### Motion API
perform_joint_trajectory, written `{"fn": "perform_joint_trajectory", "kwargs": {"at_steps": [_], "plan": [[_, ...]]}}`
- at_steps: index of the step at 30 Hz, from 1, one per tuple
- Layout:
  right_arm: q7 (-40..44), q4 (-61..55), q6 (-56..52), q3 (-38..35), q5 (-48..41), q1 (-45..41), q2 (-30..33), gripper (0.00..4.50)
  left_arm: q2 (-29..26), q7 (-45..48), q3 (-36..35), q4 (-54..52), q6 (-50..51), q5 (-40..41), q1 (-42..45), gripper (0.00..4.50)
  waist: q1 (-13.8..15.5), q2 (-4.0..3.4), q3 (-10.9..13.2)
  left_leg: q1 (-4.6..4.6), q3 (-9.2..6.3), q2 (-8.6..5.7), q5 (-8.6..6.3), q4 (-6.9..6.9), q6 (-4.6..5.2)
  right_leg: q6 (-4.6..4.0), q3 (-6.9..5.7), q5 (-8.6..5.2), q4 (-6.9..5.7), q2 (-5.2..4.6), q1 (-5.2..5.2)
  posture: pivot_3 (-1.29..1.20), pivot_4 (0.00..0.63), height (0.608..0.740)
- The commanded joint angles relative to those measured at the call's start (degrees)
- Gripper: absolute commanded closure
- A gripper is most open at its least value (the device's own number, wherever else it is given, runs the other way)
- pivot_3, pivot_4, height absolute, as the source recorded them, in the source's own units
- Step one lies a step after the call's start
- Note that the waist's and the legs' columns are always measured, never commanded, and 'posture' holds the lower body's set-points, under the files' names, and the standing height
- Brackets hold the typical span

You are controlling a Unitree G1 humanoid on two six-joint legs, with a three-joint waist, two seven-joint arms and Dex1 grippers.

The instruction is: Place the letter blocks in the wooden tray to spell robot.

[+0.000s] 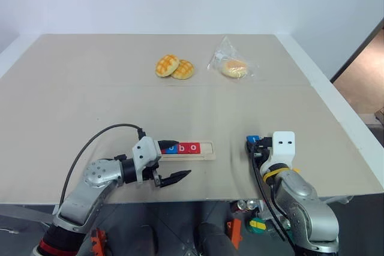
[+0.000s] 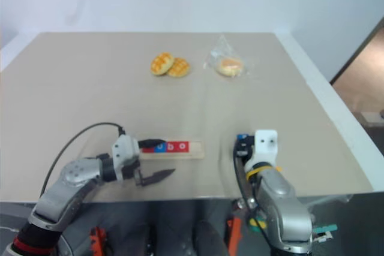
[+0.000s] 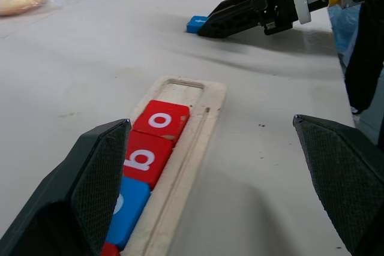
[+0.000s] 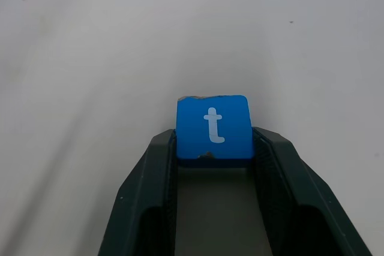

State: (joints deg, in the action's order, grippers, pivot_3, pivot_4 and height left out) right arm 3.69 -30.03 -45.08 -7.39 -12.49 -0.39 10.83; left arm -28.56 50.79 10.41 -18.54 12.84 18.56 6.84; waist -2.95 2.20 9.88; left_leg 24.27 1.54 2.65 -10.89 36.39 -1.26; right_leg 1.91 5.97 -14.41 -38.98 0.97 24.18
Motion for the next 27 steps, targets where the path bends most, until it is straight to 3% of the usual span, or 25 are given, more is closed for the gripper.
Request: {"fn": "perform_joint_trajectory", "kwargs": {"at_steps": [1, 6, 18, 20, 26, 27], "plan": [[-0.52, -5.22, -3.85, 0.8, -1.95, -1.51, -1.38, 3.3, -0.65, 0.72, -0.18, -0.68, -0.38, 0.09, 0.48, 0.0, 0.0, 0.0, 0.0, 0.0, 0.0, 0.0, 0.0, 0.0, 0.0, -0.01, 0.0, 0.0, 0.0, 0.0, 0.0, 0.0, 0.15, 0.74], [-0.48, -9.35, -11.27, 4.68, -3.54, -4.16, -2.25, 3.3, -0.64, 1.14, -0.1, -0.46, -0.42, -0.07, 0.46, 0.0, 0.01, 0.0, 0.0, 0.0, -0.02, 0.01, 0.0, 0.0, 0.01, -0.06, -0.01, 0.0, 0.0, 0.01, 0.02, 0.0, 0.15, 0.74], [-2.11, -10.44, -14.51, 7.07, -3.6, -3.94, -4.97, 3.3, -1.02, 1.45, -0.3, -0.28, -0.5, -0.19, 0.5, 0.0, 0.01, 0.0, 0.0, 0.06, -0.04, -0.02, 0.0, -0.03, 0.0, 0.01, -0.04, -0.06, 0.01, -0.05, 0.03, 0.0, 0.15, 0.74], [-2.07, -10.94, -14.31, 6.68, -3.74, -3.83, -5.13, 2.25, -1.08, 1.37, -0.28, -0.38, -0.5, -0.17, 0.39, 0.0, 0.01, 0.0, 0.0, 0.05, -0.04, -0.02, 0.0, -0.03, 0.0, 0.01, -0.03, -0.06, 0.01, -0.05, 0.03, 0.0, 0.15, 0.74], [2.22, -15.15, -17.49, 2.13, -6.3, -8.31, 0.67, 0.14, -1.07, 1.22, -0.28, -0.03, -0.62, -0.26, 0.37, 0.0, 0.02, 0.0, 0.0, 0.06, -0.02, -0.03, 0.0, -0.03, 0.0, 0.04, -0.03, -0.05, 0.01, -0.06, 0.04, 0.0, 0.15, 0.74], [4.06, -14.78, -18.21, 0.99, -7.44, -9.89, 2.56, 0.06, -0.98, 1.16, -0.19, 0.03, -0.63, -0.32, 0.42, 0.0, 0.02, -0.01, 0.0, 0.06, -0.02, -0.04, 0.0, -0.02, 0.0, 0.04, -0.02, -0.05, 0.01, -0.06, 0.03, 0.0, 0.15, 0.74]]}}
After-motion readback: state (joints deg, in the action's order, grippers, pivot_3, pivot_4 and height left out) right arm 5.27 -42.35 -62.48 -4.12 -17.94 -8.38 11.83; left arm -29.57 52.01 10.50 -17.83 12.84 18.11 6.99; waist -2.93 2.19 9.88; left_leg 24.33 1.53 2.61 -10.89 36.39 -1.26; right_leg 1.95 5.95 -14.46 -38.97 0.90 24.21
